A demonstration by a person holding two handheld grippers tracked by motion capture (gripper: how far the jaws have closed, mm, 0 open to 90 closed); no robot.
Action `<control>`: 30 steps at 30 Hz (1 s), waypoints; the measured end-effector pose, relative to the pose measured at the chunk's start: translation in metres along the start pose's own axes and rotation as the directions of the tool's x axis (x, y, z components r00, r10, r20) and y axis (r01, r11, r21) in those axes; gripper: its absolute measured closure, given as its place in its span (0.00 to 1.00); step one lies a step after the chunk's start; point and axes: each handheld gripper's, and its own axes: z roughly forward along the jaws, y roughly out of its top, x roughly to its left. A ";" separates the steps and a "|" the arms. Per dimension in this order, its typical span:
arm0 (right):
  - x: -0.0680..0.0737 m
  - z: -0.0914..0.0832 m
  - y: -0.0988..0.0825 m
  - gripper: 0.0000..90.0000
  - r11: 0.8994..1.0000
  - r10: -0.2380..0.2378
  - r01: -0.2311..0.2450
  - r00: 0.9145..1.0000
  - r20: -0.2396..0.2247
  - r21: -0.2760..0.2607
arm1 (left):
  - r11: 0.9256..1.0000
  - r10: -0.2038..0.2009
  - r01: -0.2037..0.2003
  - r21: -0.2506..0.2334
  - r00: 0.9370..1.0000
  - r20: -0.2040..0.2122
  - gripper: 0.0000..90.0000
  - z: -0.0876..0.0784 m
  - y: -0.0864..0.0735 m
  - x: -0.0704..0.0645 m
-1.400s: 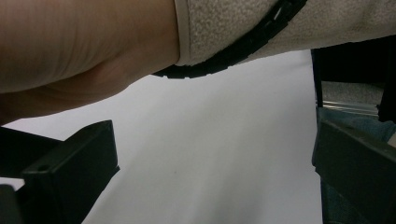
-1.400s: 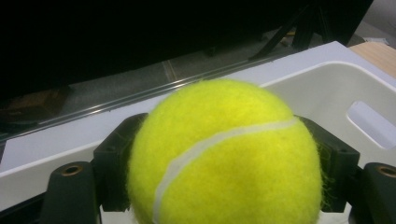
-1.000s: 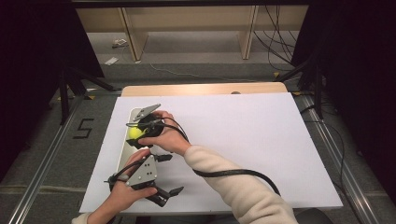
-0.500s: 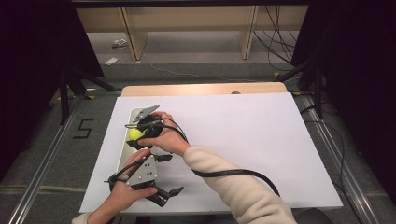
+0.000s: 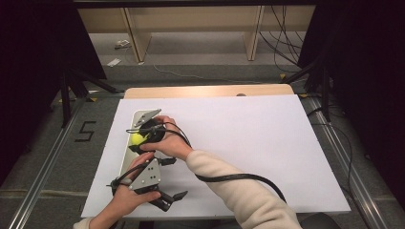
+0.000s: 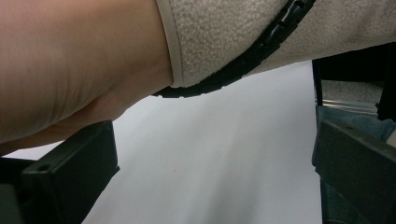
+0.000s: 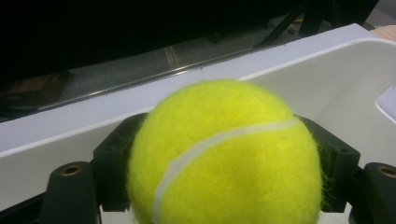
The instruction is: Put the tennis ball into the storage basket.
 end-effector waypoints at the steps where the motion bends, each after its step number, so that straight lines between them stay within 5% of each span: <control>1: 0.000 0.000 0.000 0.29 1.000 -0.003 0.003 1.000 0.000 0.000 | 1.000 0.000 0.000 0.000 1.000 0.000 0.00 0.000 0.000 0.000; 30: -0.004 -0.009 0.004 0.19 0.998 0.006 -0.003 0.999 0.049 -0.055 | 1.000 0.001 -0.001 0.000 1.000 0.001 0.00 0.000 0.000 0.000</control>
